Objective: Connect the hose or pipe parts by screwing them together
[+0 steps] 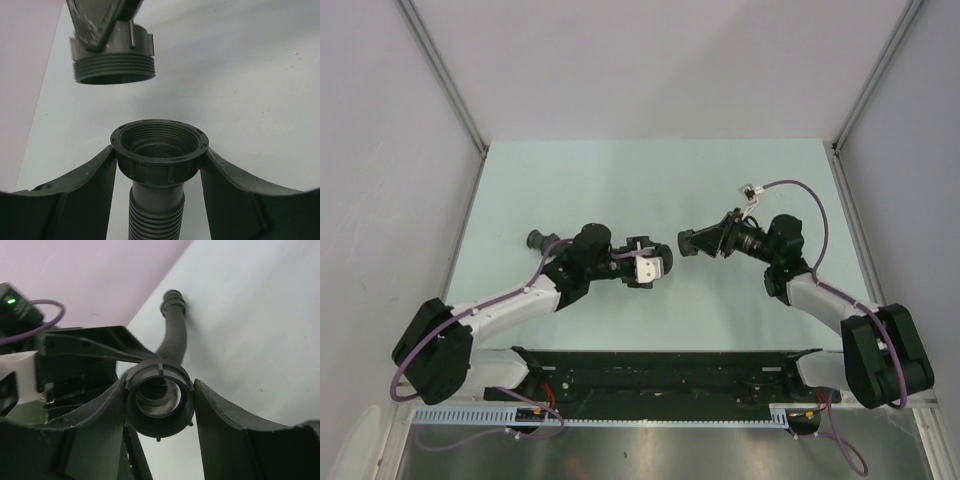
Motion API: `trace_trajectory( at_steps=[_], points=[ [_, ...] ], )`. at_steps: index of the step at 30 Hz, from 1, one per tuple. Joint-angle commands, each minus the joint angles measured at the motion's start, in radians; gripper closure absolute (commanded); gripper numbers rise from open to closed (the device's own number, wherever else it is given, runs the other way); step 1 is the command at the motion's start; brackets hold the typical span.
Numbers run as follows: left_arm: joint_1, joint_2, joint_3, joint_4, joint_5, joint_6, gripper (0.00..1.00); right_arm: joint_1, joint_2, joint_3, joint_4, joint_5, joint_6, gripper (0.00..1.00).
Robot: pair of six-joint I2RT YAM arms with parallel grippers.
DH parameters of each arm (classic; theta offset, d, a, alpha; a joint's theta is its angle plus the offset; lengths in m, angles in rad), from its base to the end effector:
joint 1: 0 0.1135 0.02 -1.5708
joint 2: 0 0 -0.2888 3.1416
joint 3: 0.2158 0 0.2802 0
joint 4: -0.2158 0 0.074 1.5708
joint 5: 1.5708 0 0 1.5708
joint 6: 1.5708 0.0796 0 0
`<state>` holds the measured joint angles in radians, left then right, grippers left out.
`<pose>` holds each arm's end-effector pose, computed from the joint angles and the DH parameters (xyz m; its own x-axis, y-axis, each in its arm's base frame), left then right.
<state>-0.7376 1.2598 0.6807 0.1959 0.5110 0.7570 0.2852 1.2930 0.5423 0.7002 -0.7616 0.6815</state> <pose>0.2155 -0.2484 0.2352 0.4322 0.4166 -0.7998 0.8604 0.0748 0.5040 0.2852 0.1409 0.2418 -0.5825 0.3043 -0.7537 -0.6412 0.3977 0.6562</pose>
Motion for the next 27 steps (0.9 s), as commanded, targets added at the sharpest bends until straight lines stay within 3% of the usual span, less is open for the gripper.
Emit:
trace_trajectory(
  at_steps=[1,10,21,27],
  points=[
    [0.004,0.012,0.052,0.05,0.063,0.001,1.0,0.046,-0.086,-0.041,0.274,-0.031,-0.046,0.72],
    [0.023,-0.003,0.068,0.05,0.103,-0.053,1.0,0.147,-0.103,-0.097,0.387,0.007,-0.29,0.73],
    [0.024,-0.019,0.06,0.05,0.116,-0.047,1.0,0.236,-0.132,-0.136,0.308,0.064,-0.651,0.74],
    [0.023,-0.02,0.057,0.05,0.123,-0.047,1.0,0.252,-0.084,-0.136,0.346,0.088,-0.672,0.76]
  ],
)
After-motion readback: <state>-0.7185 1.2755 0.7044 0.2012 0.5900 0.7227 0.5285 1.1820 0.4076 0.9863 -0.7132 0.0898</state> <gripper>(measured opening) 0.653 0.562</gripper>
